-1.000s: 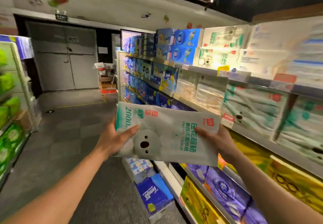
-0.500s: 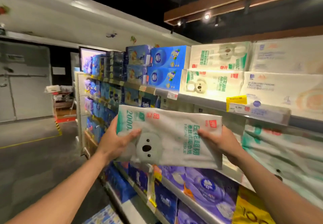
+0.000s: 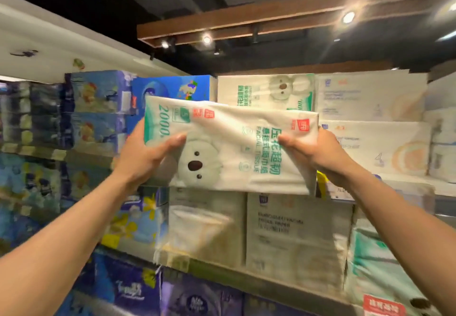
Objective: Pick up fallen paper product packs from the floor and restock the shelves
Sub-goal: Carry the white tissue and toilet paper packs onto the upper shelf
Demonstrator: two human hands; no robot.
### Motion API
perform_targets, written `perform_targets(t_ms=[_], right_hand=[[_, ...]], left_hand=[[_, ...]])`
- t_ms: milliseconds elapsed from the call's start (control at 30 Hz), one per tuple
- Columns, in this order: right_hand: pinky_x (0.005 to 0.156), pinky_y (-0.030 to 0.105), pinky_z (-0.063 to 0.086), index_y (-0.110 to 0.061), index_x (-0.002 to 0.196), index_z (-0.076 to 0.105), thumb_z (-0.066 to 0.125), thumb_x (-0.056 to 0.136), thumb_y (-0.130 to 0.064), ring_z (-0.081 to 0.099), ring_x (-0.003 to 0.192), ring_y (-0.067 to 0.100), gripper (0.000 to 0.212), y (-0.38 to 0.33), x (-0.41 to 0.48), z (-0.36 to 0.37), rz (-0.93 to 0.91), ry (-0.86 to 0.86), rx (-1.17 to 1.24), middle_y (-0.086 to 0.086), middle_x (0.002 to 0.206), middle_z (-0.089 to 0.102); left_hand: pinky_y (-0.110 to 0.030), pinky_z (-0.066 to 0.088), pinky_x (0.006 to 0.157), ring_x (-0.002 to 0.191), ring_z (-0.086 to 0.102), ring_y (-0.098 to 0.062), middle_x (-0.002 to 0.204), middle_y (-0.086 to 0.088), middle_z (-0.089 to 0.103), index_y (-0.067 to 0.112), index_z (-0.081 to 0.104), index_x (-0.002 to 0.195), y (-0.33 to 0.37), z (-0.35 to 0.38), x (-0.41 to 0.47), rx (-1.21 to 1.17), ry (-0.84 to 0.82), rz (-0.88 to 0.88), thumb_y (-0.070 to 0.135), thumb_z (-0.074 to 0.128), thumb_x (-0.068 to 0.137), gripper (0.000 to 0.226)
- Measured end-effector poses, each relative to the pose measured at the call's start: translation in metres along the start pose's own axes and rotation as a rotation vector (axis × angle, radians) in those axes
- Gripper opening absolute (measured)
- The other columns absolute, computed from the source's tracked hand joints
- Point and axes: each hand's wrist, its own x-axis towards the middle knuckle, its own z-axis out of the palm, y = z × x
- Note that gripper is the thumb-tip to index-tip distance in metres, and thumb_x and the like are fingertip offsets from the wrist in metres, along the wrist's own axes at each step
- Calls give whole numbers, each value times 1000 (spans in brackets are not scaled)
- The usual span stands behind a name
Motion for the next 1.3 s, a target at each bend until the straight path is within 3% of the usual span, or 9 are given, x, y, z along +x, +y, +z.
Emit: perform_targets(t_ms=[100,300,467,600,767,867,967,1167,1300], right_hand=[[70,22,53,-18,97,76,83,72,-45,71,81,7,38,-6,29,-5,9,90,-48,-4,93,78],[70,22,54,-19,98,75,82,71,-44,71,85,9,38,-5,76,-19,48,188,-141,-6,95,77],[71,27,56,-18,99,77,88,64,-36,73,88,17,40,36,100,-26,121,227,-169,0,94,78],[79,40,57,-20,92,75,94,60,-34,70,84,17,40,79,110,-27,180,223,-239,-1,87,77],[88,48,58,-25,89,73,92,67,-37,72,95,26,31,107,121,-23,219,223,-292,-1,92,77],[86,46,57,-26,94,74,90,71,-40,71,94,23,31,108,128,-18,220,180,-348,-3,92,76],[81,47,60,-28,104,72,87,74,-46,68,93,19,38,112,133,-17,269,151,-443,-5,96,74],[87,49,58,-20,141,44,82,39,-86,63,112,24,127,118,132,-18,435,153,-643,-6,123,66],[84,49,60,-21,149,37,71,28,-97,63,114,28,147,119,119,-22,496,123,-649,-4,135,64]], left_hand=[[-35,55,92,104,68,-7,116,11,71,28,61,127,-12,13,56,-43,-55,62,72,76,60,81],[-10,51,72,87,68,8,110,8,73,19,61,125,-35,61,137,-160,-200,118,42,84,80,56],[-21,53,79,93,68,-1,106,11,72,19,62,119,-75,109,161,-94,-262,58,45,89,66,65],[-18,43,60,85,66,-3,91,15,69,24,67,105,-104,136,159,153,-260,22,46,92,65,53],[-18,36,58,78,57,2,87,19,63,30,63,102,-116,149,164,278,-194,42,57,89,63,54],[-36,53,79,102,60,-17,103,8,65,31,62,113,-125,145,171,387,-128,137,83,76,51,83],[-55,29,119,147,28,-29,155,-5,39,27,36,151,-128,143,171,489,-97,203,85,74,48,124],[-50,11,126,156,6,-26,169,-6,13,25,11,161,-120,136,167,509,-156,191,74,77,53,136],[-48,14,126,156,11,-26,168,-5,18,23,11,161,-115,119,158,492,-170,219,75,74,55,133]])
